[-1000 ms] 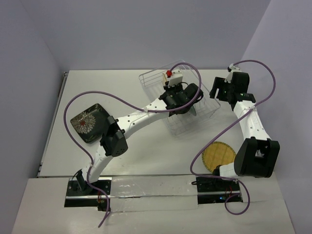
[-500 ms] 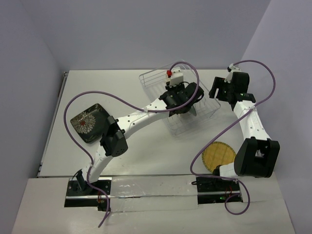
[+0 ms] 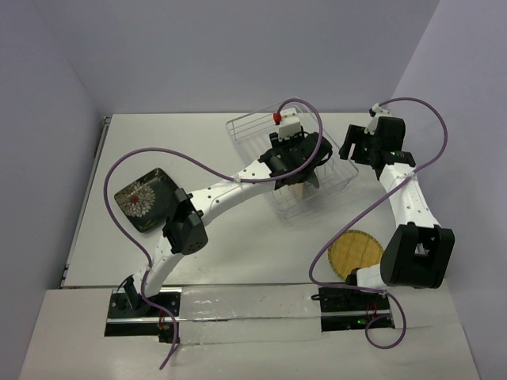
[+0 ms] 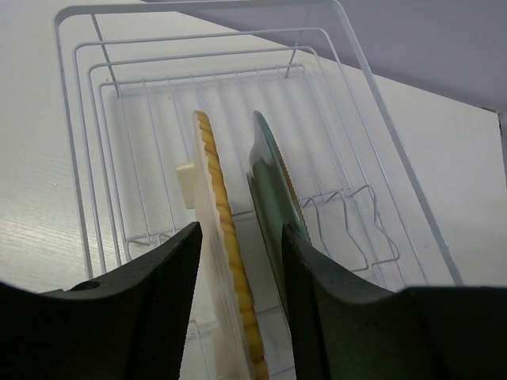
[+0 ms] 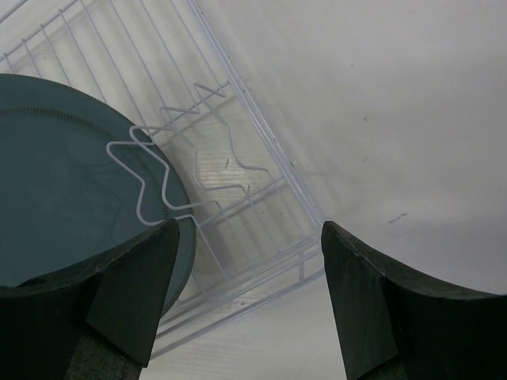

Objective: Load the plates into the dish rack

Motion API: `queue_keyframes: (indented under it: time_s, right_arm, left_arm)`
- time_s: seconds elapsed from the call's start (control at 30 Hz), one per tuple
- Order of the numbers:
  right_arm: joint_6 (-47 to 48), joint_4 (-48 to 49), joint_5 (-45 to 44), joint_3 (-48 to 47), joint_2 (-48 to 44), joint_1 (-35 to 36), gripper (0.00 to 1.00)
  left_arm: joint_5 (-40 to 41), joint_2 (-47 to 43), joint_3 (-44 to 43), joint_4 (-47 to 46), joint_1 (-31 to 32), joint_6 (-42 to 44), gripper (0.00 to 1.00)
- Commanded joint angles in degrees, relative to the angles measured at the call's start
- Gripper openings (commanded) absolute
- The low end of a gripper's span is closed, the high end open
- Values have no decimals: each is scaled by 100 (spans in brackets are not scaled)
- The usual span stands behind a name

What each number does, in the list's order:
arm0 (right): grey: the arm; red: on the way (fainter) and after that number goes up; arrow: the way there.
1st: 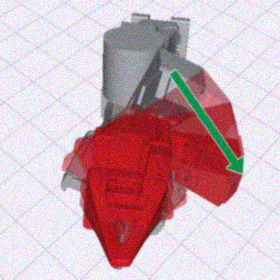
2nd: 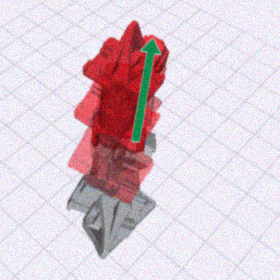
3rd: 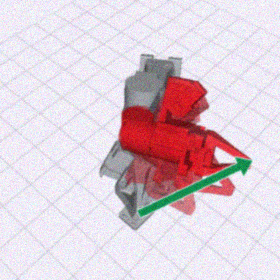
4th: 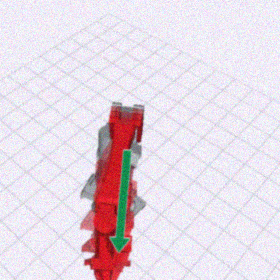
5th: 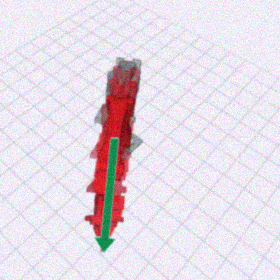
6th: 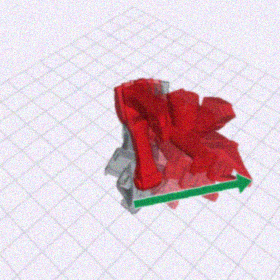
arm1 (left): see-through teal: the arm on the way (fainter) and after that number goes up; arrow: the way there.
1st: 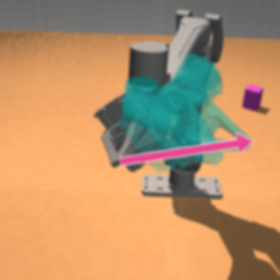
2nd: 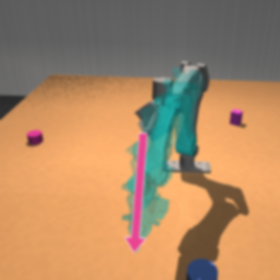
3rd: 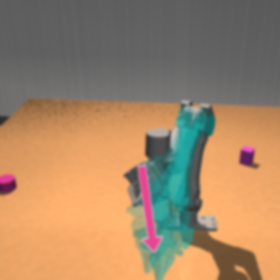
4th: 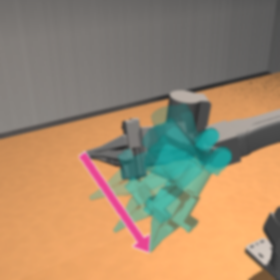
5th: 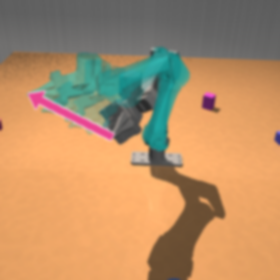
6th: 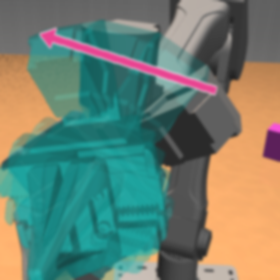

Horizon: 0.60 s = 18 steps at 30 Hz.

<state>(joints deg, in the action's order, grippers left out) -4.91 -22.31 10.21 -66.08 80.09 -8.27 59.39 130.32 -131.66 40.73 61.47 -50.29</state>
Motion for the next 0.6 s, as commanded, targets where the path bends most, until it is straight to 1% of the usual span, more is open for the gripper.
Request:
queue_keyframes:
  time_s: [0.0, 0.13, 0.17, 0.23, 0.33, 0.43, 0.57]
  right_arm:
    - [-45, 104, 39, -238, -47, -39, 80]
    - [-29, 104, 117, -237, -113, -34, 80]
    - [-20, 104, 162, -238, -133, -34, 80]
    - [0, 104, 280, -238, -211, -34, 80]
    - [50, 104, 401, -224, -376, -34, 81]
    - [104, 104, 522, -191, -529, -27, 82]
    - [159, 98, 719, -156, -770, -23, 82]
  left_arm:
    - [-110, -49, -2, -232, 10, 82, 52]
    - [-199, -188, 112, -258, 5, 107, 59]
    - [-199, -280, 114, -275, 5, 172, 66]
    - [-218, -469, 203, -373, 5, 282, 75]
    - [-396, -1033, 713, -806, 5, 552, 86]
    - [-660, -1604, 1321, -1356, 7, 889, 91]
    - [-997, -2364, 1967, -1893, 5, 1186, 92]
